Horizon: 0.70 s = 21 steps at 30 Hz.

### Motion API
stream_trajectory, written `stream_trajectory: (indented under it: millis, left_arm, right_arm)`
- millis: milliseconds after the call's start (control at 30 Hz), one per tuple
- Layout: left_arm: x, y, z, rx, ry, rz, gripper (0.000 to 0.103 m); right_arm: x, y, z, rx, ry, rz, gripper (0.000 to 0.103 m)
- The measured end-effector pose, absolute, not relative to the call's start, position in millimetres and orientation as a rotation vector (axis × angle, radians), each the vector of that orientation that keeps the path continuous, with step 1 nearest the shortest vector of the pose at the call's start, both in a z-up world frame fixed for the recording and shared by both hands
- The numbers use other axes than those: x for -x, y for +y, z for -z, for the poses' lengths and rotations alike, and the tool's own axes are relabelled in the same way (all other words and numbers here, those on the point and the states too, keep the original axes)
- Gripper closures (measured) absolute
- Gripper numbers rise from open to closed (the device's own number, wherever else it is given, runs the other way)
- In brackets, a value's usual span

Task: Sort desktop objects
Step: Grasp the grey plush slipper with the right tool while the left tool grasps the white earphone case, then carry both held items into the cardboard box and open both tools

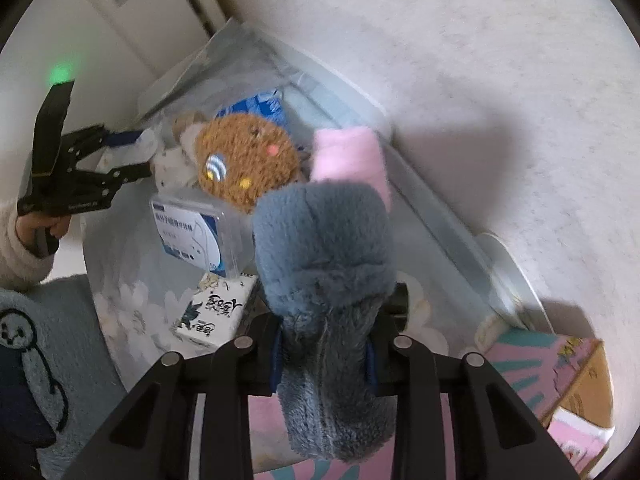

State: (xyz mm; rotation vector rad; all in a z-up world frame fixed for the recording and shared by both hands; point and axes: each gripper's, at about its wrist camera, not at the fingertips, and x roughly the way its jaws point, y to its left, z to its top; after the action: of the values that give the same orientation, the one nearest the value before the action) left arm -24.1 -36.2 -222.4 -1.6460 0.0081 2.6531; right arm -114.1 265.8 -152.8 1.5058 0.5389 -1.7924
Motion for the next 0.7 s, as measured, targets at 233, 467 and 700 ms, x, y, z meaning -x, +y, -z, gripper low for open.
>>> stream_trajectory:
  millis: [233,467,700]
  left_arm:
    - [19.8,-43.4,186.5,1.638,-0.027,-2.614,0.043]
    - [34.4,-36.2,135.3,1.587,-0.012,-2.574,0.043]
    - [56.1,3.0,93.3,1.438,0.116,-2.491,0.043]
  right_arm:
    - [102.0,266.0,111.4,-1.465,0.478,1.929,0.074]
    - [85.4,275.2,64.2,-1.478,0.338,2.097,0.074]
    - [56.3,309.8,35.7,-1.524,0.206,2.252,0.074]
